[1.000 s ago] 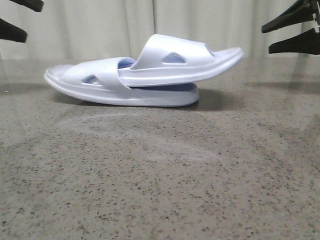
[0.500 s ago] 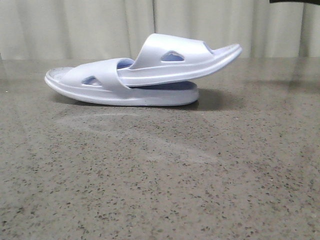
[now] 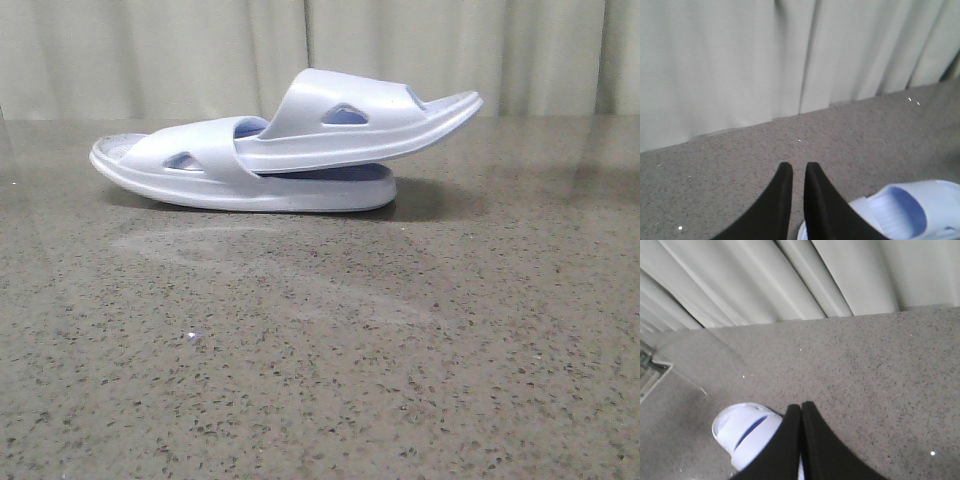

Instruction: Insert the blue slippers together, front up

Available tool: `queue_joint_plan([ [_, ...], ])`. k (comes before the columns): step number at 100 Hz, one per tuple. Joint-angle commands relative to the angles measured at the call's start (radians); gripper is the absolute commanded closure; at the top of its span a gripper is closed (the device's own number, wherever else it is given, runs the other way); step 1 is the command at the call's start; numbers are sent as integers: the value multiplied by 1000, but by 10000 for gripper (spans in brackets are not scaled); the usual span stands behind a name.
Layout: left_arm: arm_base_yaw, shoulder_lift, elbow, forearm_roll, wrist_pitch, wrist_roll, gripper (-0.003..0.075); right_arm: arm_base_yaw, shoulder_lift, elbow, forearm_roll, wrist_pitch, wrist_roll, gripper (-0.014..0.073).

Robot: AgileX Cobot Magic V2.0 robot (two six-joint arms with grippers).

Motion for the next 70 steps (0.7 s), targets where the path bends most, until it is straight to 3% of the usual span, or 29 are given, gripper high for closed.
queue_joint_plan([
  [1, -86, -89, -32, 9, -27, 1, 705, 42, -96, -28, -43, 13, -18, 679],
  [8, -135, -151, -21, -21, -86, 1, 705, 63, -155, -12, -36, -13, -16, 679],
  [23, -227, -273, 23, -97, -353, 6, 705, 105, -280, 70, 101, -248, -14, 679],
  [47, -249, -370, 57, 114, -331, -8, 705, 113, -396, 136, -77, -290, -14, 679],
  [70, -249, -511, 325, 113, -474, 64, 705, 113, -554, 356, -108, -350, -37, 679],
])
